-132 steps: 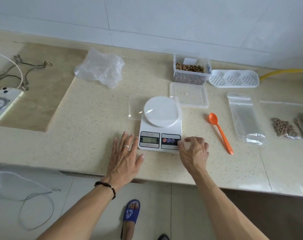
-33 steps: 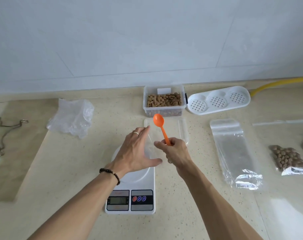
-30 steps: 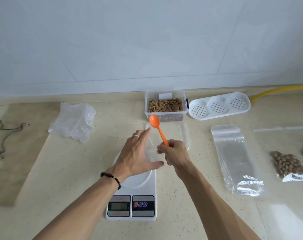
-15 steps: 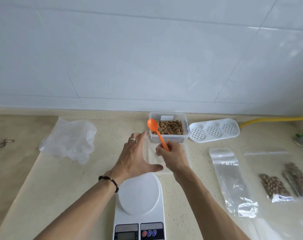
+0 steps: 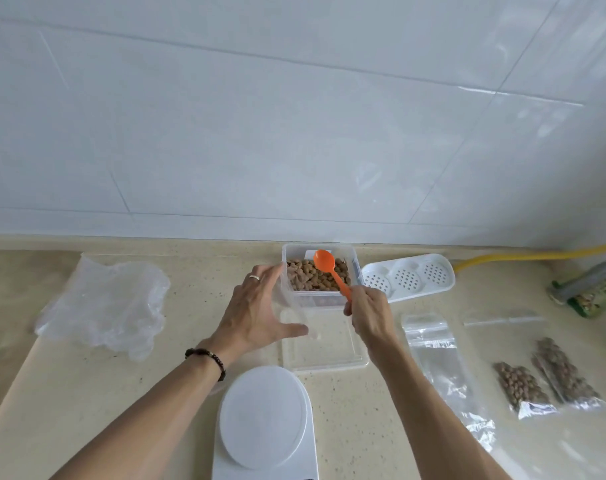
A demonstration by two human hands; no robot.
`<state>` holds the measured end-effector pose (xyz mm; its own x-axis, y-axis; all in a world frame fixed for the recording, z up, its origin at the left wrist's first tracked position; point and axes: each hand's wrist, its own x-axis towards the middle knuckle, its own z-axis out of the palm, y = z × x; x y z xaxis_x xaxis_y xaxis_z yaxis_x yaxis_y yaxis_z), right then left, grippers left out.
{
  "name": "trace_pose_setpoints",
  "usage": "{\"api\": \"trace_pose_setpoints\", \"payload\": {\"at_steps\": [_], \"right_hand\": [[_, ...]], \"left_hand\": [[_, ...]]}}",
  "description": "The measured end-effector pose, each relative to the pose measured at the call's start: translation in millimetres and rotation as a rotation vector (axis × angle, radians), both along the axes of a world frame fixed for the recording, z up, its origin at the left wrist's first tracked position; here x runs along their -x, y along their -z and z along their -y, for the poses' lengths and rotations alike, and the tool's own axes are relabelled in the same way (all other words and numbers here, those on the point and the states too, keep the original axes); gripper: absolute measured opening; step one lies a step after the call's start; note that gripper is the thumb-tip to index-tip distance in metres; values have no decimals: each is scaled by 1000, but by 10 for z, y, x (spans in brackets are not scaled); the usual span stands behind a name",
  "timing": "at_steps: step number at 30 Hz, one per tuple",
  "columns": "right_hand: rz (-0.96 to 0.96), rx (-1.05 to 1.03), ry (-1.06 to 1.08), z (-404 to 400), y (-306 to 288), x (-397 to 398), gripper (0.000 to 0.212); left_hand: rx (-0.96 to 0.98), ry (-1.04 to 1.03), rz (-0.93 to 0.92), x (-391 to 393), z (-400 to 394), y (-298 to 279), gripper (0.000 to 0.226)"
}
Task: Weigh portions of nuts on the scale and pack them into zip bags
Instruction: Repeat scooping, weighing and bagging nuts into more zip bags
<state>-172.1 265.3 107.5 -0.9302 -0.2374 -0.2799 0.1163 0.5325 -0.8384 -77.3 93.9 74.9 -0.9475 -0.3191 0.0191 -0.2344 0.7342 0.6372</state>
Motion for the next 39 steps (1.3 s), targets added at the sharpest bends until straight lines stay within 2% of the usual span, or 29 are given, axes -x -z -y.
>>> {"api": "trace_pose_setpoints", "payload": {"at_steps": [3, 8, 15, 18, 24, 32, 35, 39], "right_hand": [[-69, -161, -106, -82, -3, 269, 26], [-151, -165, -67, -104, 85, 615, 7], [-154, -135, -88, -55, 226, 985, 16], [-164, -157, -115, 0, 309, 1129, 13], [-13, -91, -173, 177, 478, 1162, 11], [205, 75, -77, 60, 564, 1168, 11], [240, 104, -113, 27, 564, 1168, 10], [297, 184, -43, 18, 566, 1144, 10]], "left_hand": [[3, -34, 40, 54, 59, 62, 123], [-23, -93, 100, 110, 149, 177, 119], [-36, -135, 131, 230, 271, 267, 122], [-41, -126, 140, 303, 307, 312, 123], [-45, -122, 138, 359, 344, 376, 123], [-29, -139, 112, 367, 398, 402, 121], [-30, -135, 102, 398, 400, 378, 121], [-49, -136, 99, 447, 398, 369, 122]]}}
